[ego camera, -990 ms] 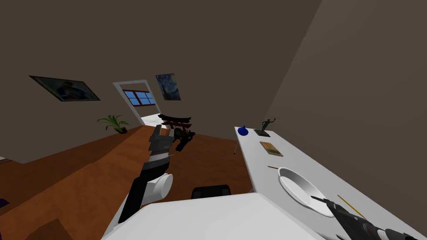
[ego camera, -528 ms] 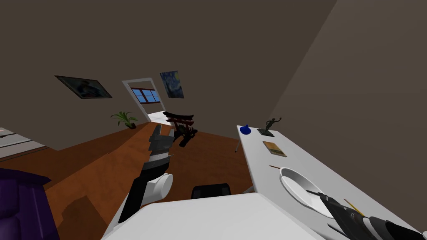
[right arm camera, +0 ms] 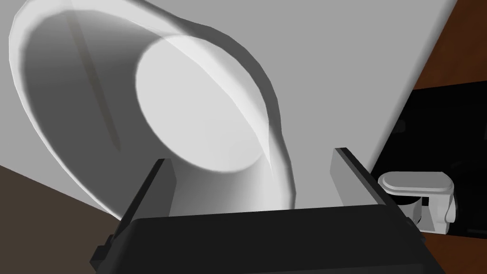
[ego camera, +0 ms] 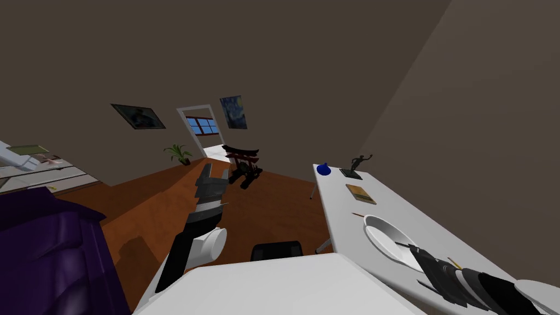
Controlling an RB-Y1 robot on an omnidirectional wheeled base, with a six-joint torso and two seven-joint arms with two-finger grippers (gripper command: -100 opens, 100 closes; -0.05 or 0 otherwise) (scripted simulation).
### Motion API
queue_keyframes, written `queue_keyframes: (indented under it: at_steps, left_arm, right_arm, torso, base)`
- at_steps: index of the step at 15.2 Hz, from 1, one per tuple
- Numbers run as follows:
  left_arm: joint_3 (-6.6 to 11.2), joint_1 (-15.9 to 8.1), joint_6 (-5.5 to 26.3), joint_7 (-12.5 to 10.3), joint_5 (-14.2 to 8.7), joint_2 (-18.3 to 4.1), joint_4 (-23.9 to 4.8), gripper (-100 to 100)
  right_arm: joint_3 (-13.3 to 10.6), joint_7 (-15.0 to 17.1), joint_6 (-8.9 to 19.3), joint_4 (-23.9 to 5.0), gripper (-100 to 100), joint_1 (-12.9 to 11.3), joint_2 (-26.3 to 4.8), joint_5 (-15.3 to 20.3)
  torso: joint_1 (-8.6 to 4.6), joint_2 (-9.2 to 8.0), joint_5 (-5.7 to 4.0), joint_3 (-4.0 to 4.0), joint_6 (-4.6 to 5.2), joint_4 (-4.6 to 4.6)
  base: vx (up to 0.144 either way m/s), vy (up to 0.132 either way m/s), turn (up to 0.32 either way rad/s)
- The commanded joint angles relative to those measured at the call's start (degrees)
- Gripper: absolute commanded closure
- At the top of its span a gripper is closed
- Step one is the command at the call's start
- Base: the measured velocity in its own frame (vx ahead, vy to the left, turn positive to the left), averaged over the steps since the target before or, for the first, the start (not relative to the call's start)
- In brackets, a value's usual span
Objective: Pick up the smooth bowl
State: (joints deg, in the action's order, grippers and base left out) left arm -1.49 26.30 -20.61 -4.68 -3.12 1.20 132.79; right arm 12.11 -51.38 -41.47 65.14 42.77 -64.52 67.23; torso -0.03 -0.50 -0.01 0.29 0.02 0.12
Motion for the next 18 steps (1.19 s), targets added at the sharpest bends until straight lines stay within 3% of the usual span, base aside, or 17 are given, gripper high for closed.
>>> queue_keyframes:
  at_steps: [1,3,4,6,7,9,10,12,13,15,16,17,18]
  left_arm:
    - [0.00,0.0,0.0,0.0,0.0,0.0,0.0,0]
    - [0.00,0.0,0.0,0.0,0.0,0.0,0.0,0]
    - [0.00,0.0,0.0,0.0,0.0,0.0,0.0,0]
    - [0.00,0.0,0.0,0.0,0.0,0.0,0.0,0]
    - [0.00,0.0,0.0,0.0,0.0,0.0,0.0,0]
    - [0.00,0.0,0.0,0.0,0.0,0.0,0.0,0]
    - [0.00,0.0,0.0,0.0,0.0,0.0,0.0,0]
    - [0.00,0.0,0.0,0.0,0.0,0.0,0.0,0]
    - [0.00,0.0,0.0,0.0,0.0,0.0,0.0,0]
    - [0.00,0.0,0.0,0.0,0.0,0.0,0.0,0]
    - [0.00,0.0,0.0,0.0,0.0,0.0,0.0,0]
    - [0.00,0.0,0.0,0.0,0.0,0.0,0.0,0]
    - [0.00,0.0,0.0,0.0,0.0,0.0,0.0,0]
  right_arm:
    - [0.6,2.9,-1.1,-1.5,-100,-2.9,0.9,2.9]
    - [0.6,3.5,-1.1,-1.5,-100,-3.1,0.9,4.6]
    - [1.0,5.7,-1.9,-2.7,-100,-5.6,1.7,6.4]
    - [1.0,6.3,-1.9,-2.7,-100,-5.8,1.7,8.1]
    - [1.5,8.8,-2.8,-4.0,-100,-8.0,2.5,9.9]
    - [1.5,9.2,-2.8,-4.0,-100,-8.5,2.5,11.6]
    - [1.9,11.6,-3.7,-5.2,-100,-10.7,3.3,13.4]
    - [1.9,12.0,-3.7,-5.2,-100,-11.2,3.3,15.1]
    - [2.4,14.3,-4.6,-6.5,-100,-13.6,4.1,16.9]
    - [2.4,14.8,-4.6,-6.5,-100,-13.9,4.1,18.6]
    - [2.3,14.3,-4.4,-6.2,-100,-13.4,3.9,17.6]
    - [2.3,14.5,-4.5,-6.3,100,-13.5,3.9,17.8]
    - [2.3,14.5,-4.5,-6.3,100,-13.5,3.9,17.8]
  torso:
    - [0.00,0.00,0.00,0.00,0.00,0.00]
    - [-0.02,-0.01,0.00,0.00,-0.04,0.00]
    - [-0.05,0.04,-0.01,-0.02,0.00,-0.01]
    - [-0.06,0.04,-0.02,-0.03,-0.03,-0.01]
    - [-0.03,0.05,-0.01,-0.03,0.00,-0.02]
    - [0.02,-0.04,0.00,0.01,-0.03,0.00]
    - [0.02,0.00,0.00,0.00,0.00,0.00]
    - [0.01,-0.06,0.00,0.03,-0.03,0.01]
    - [-0.02,0.00,0.00,0.00,0.01,0.00]
    - [0.00,0.03,0.00,-0.02,-0.03,-0.01]
    - [0.00,0.07,0.00,-0.04,0.00,-0.02]
    - [-0.02,0.16,0.00,-0.09,0.02,-0.03]
    - [-0.04,0.26,0.00,-0.14,0.01,-0.06]
  base:
    - [-0.105,0.010,0.133]
    - [-0.106,-0.001,0.098]
    - [-0.095,-0.009,0.117]
    - [-0.102,0.006,0.087]
    - [-0.122,0.016,0.126]
    - [-0.120,0.022,0.089]
    - [-0.130,0.023,0.125]
    - [-0.115,0.011,0.090]
    - [-0.101,0.015,0.122]
    - [-0.097,0.021,0.093]
    - [-0.046,0.012,0.008]
    - [-0.018,0.005,-0.002]
    - [-0.009,0.002,-0.002]
